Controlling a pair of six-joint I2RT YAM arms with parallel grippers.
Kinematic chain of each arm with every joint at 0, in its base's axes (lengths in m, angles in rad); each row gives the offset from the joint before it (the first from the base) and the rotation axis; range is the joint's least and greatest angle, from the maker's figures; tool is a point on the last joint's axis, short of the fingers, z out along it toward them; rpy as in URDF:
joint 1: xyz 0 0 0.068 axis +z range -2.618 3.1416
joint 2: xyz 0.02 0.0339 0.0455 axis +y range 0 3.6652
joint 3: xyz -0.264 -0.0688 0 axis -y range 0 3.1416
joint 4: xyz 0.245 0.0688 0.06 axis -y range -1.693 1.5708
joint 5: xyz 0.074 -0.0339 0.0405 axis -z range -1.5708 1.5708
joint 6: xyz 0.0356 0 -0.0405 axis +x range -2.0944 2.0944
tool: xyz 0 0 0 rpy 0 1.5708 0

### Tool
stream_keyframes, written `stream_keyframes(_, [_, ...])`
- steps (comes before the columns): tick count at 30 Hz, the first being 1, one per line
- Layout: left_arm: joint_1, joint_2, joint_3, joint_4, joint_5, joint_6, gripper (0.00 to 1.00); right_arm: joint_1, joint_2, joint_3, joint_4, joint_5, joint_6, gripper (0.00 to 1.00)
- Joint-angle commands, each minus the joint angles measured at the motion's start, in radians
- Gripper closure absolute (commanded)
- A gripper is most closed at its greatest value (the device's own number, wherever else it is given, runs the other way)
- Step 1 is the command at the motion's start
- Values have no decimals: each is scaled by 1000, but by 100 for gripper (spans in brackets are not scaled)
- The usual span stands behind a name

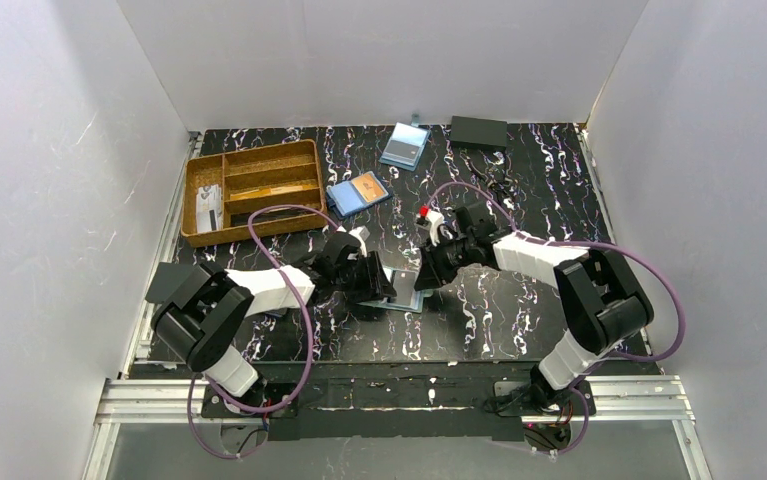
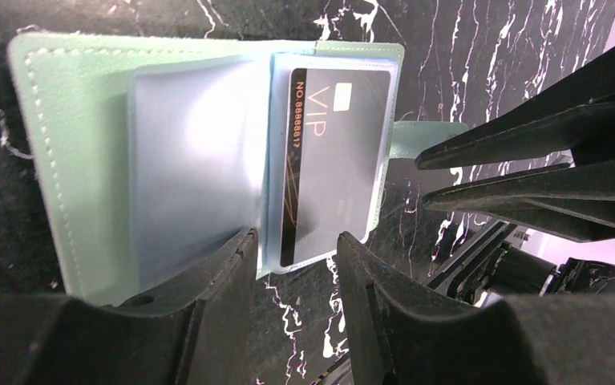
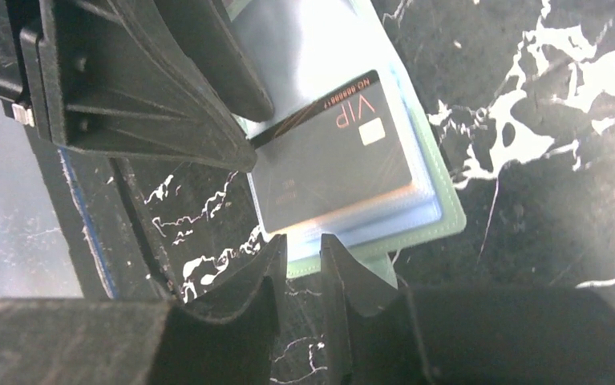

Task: Take the credit cards out of the card holder
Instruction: Remove the credit card from the card holder.

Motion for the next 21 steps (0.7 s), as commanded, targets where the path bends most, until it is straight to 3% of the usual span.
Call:
stream_keyframes(1, [5,28,38,3,32,23,60,-30,-58,-64,175,-51,159,70])
stream_keyframes(10, [4,56,45,22,37,-2,68,-32,19,-71,284,-129,296,71])
stream_keyframes(15, [4,81,25,45,45,-46,69,-46,35,-74,294,-101,326,72])
stream_keyframes(21, [-16,94,-11,66,2,-156,77,-65,26,-99,327,-67,392,68])
